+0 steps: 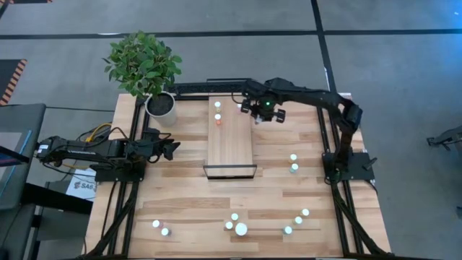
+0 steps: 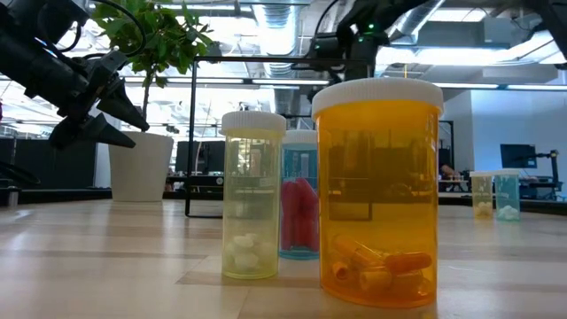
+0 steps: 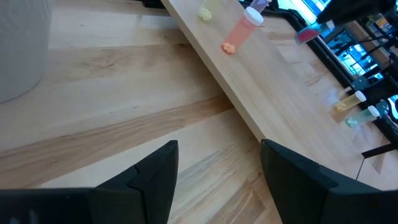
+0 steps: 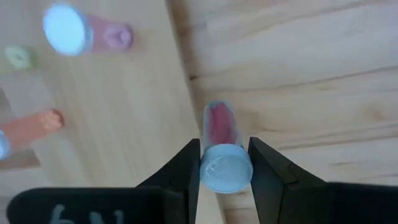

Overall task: Pick and place medicine bottles onto shelf by color
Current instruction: Put the top blue pill bottle on the shelf

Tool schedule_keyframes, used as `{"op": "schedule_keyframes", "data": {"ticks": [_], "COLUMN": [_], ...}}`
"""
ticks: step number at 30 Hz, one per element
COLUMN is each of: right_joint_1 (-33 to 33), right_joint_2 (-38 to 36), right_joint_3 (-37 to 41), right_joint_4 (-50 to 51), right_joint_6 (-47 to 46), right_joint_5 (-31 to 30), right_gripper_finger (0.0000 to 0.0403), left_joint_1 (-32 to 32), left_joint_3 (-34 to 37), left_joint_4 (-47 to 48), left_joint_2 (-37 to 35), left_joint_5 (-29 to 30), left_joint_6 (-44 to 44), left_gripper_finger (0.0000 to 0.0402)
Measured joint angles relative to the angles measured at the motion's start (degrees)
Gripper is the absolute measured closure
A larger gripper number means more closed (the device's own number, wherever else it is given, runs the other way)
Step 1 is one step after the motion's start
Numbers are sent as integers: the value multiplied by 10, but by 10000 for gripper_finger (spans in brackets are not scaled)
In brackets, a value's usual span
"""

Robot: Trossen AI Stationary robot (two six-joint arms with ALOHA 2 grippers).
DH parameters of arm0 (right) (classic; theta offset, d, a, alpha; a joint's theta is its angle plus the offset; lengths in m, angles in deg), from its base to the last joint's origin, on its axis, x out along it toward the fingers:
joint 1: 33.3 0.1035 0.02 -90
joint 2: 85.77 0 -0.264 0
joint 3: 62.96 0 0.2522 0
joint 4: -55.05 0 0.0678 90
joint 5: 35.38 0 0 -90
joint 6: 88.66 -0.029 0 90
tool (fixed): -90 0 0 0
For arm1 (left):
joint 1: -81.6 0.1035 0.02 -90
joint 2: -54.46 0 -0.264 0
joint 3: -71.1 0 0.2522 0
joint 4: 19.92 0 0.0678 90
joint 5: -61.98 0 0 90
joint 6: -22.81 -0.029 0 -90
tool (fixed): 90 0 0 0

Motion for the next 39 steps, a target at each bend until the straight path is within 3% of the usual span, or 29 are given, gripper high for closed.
{"op": "schedule_keyframes", "data": {"ticks": [4,19,39], "right_joint_1": [10,16,-9], "right_joint_2": [51,269,292], "right_joint_3": [-61,-411,-414], "right_joint_4": [33,229,220], "right_joint_6": [22,126,165], "right_joint_5": [18,25,49], "right_gripper_finger": [283,271,269], "left_joint_1": [0,0,0], "left_joint_3": [0,0,0], "left_joint_4": [0,0,0], "left_joint_2": [0,0,0], "left_joint_5": [0,0,0], "left_joint_6": [0,0,0], "left_gripper_finger": [189,189,189]}}
